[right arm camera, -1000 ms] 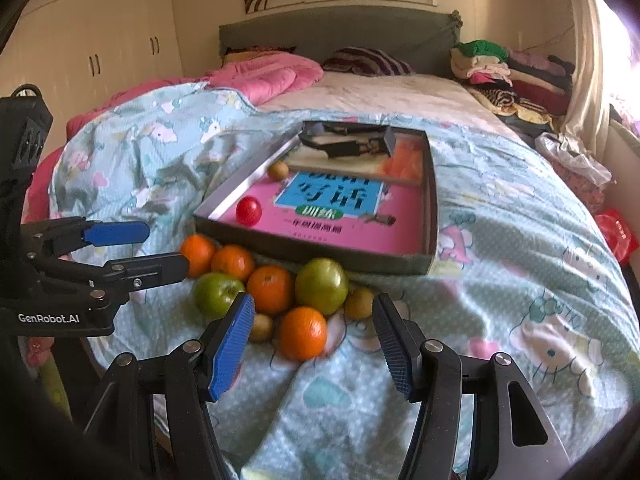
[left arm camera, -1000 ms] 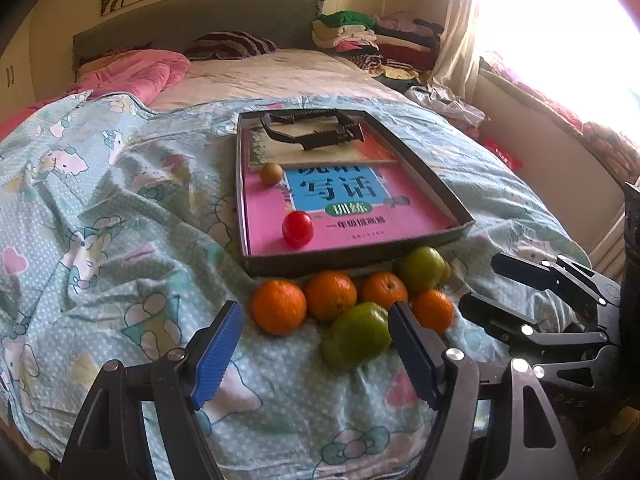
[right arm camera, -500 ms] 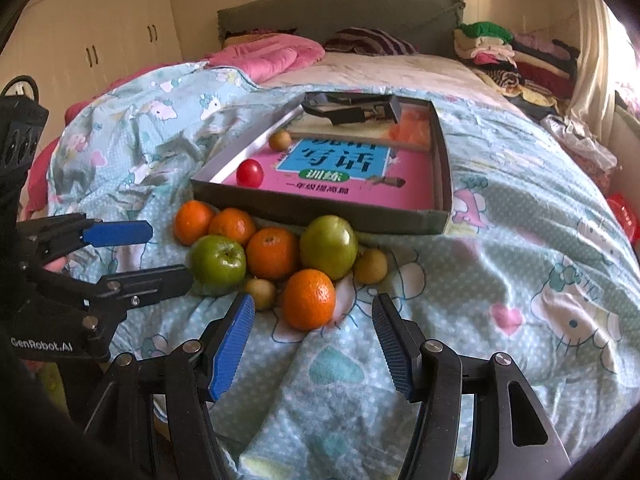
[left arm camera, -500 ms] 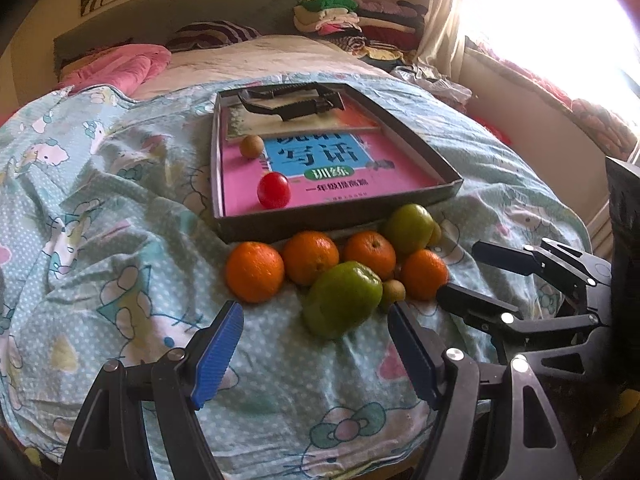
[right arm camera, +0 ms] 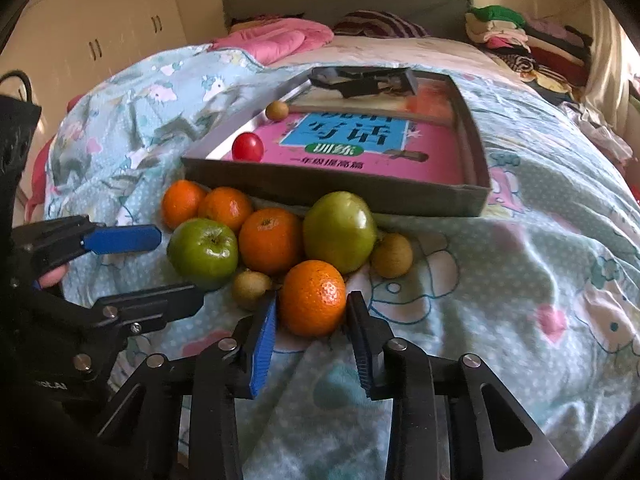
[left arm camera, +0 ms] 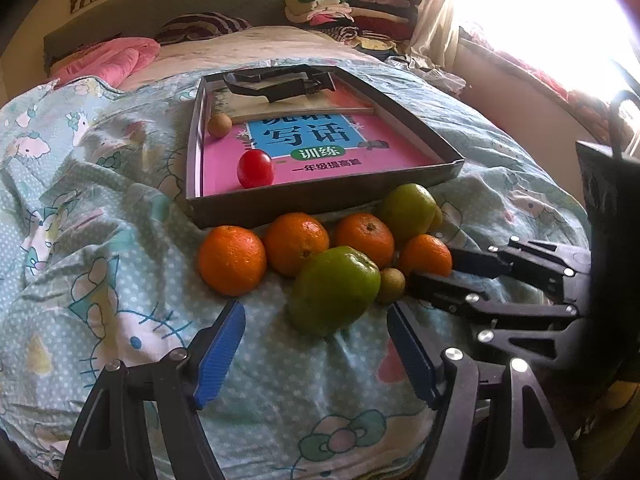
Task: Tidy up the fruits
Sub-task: 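Grasp the large green citrus with the left tool while the right tool grasps a mandarin, then lift and carry the green citrus and mandarin onto the pink workbook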
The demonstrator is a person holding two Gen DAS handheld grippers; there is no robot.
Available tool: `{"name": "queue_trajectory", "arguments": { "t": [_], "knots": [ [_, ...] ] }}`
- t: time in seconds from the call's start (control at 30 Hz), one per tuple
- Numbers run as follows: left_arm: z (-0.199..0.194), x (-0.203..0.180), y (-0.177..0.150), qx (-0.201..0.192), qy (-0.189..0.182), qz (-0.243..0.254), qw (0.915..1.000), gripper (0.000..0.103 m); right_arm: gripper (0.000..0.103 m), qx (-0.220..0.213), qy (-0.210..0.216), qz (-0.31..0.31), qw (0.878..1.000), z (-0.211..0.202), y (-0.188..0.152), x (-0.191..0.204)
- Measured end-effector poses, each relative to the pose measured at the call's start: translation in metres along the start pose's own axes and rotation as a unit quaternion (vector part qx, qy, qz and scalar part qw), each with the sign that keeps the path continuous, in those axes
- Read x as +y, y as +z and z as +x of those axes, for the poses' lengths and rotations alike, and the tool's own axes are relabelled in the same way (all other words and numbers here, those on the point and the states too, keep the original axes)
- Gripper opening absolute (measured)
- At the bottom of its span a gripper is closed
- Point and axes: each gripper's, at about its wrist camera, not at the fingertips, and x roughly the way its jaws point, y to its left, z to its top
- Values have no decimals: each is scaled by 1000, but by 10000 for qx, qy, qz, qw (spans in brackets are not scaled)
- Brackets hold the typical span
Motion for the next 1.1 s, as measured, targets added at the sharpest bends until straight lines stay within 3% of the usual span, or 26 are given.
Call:
{"name": "queue_trajectory", "arguments": {
  "t": [0.47,0.77,1.1],
  "knots": [
    [16,-5,9,25,-138,36,9999,48,32,-179,171,254,9994,-6,-6,-11],
    [16,1,9,81,-319,-126,9994,46,32,-253,123,256,9993,-15,-7,-11],
    [-22,10,24,-288,-378,-322,9983,46,32,-674,153,365,9969,-42,14,-15]
  ]
}}
